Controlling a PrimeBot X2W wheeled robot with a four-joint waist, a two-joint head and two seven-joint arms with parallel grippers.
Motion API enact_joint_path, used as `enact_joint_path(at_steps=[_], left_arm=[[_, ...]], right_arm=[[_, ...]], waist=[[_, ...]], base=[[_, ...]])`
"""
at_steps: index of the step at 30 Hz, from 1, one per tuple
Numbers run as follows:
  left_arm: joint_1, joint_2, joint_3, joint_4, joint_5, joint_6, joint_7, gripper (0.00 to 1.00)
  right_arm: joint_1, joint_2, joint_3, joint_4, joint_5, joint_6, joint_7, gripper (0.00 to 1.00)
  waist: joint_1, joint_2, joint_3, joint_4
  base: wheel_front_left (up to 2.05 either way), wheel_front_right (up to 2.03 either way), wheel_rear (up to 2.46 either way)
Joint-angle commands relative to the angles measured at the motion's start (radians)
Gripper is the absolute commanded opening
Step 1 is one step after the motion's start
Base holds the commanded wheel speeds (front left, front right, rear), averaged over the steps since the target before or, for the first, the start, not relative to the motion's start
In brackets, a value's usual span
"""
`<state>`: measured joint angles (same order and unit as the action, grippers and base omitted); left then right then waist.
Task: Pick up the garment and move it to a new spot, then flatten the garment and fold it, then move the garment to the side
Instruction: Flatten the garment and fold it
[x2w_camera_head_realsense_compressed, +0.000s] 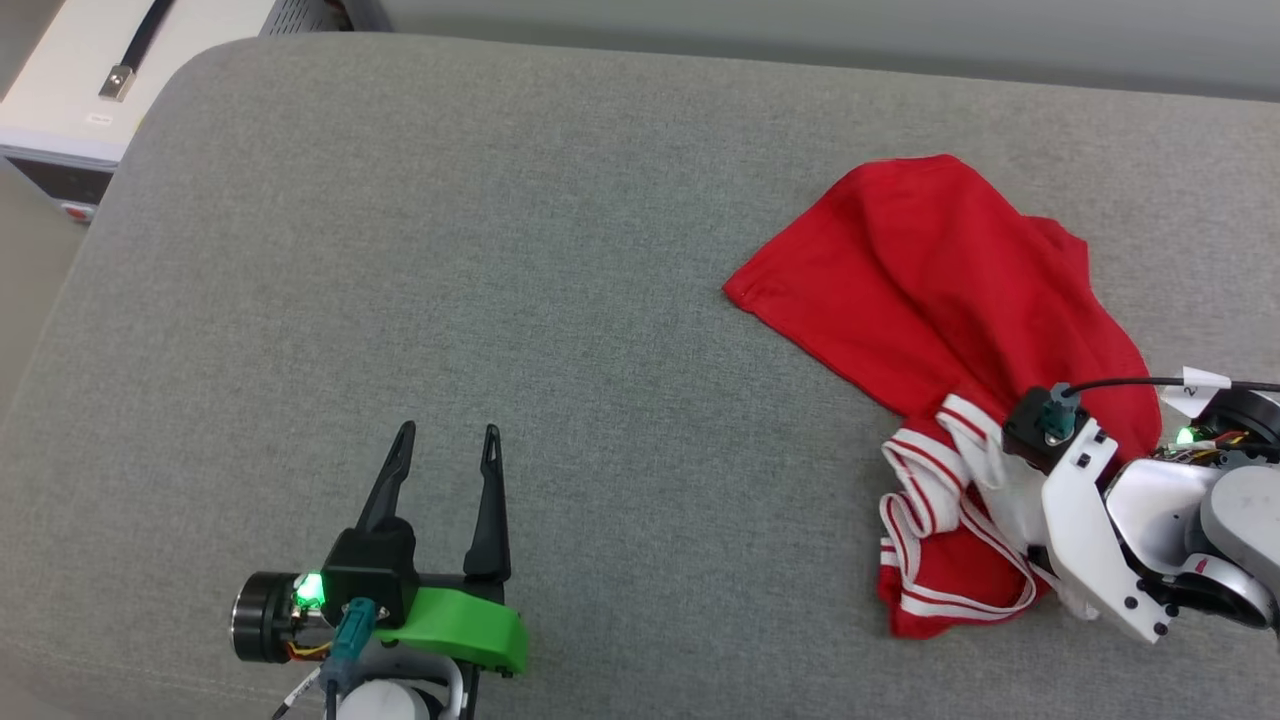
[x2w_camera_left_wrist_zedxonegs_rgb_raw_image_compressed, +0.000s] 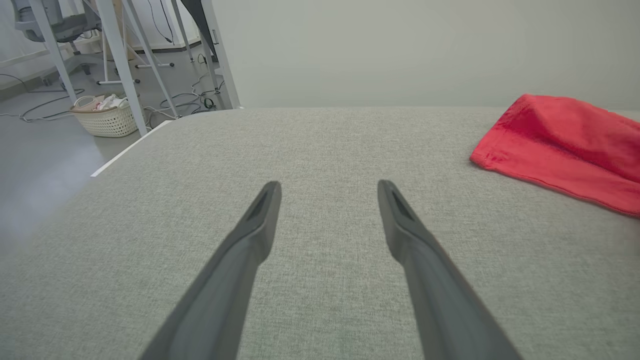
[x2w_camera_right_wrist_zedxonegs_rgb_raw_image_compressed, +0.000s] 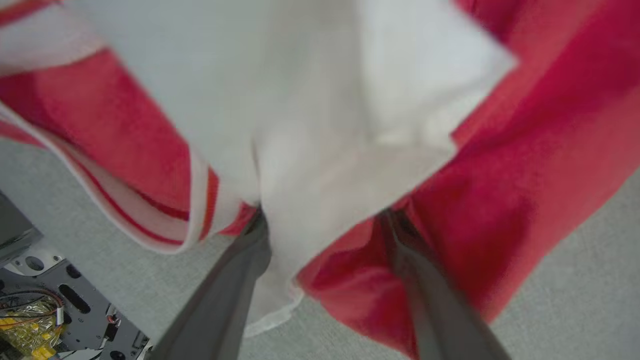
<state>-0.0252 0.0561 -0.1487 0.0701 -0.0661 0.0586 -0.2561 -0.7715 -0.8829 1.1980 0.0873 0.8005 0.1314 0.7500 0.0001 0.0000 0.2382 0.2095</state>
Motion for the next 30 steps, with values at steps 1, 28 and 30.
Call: enact_joint_path(at_steps=[1,28,30], left_arm=[[-0.019,-0.006,-0.006,-0.003,-0.011,0.010,-0.006,1.00],[0.018,-0.006,0.021,0.026,0.013,0.000,-0.006,1.00],[0.029,-0.006,0.026,0.026,0.013,0.003,-0.006,1.00]], right_arm=[[-0.004,0.012,0.028,0.031,0.016,-0.001,-0.008,1.00],[-0.301,0.268,-0.109,0.261,0.106,-0.001,-0.728,0.00],[-0.251,0.265,-0.135,0.279,0.133,-0.001,-0.775,0.00]], waist=[[-0.0001,0.0000,0.038,0.028],[-0.0001,0.0000,-0.079,0.008],[-0.0001,0.0000,-0.091,0.001]], base=[[0.00,0.00,0.00],[0.00,0.00,0.00],[0.00,0.00,0.00]])
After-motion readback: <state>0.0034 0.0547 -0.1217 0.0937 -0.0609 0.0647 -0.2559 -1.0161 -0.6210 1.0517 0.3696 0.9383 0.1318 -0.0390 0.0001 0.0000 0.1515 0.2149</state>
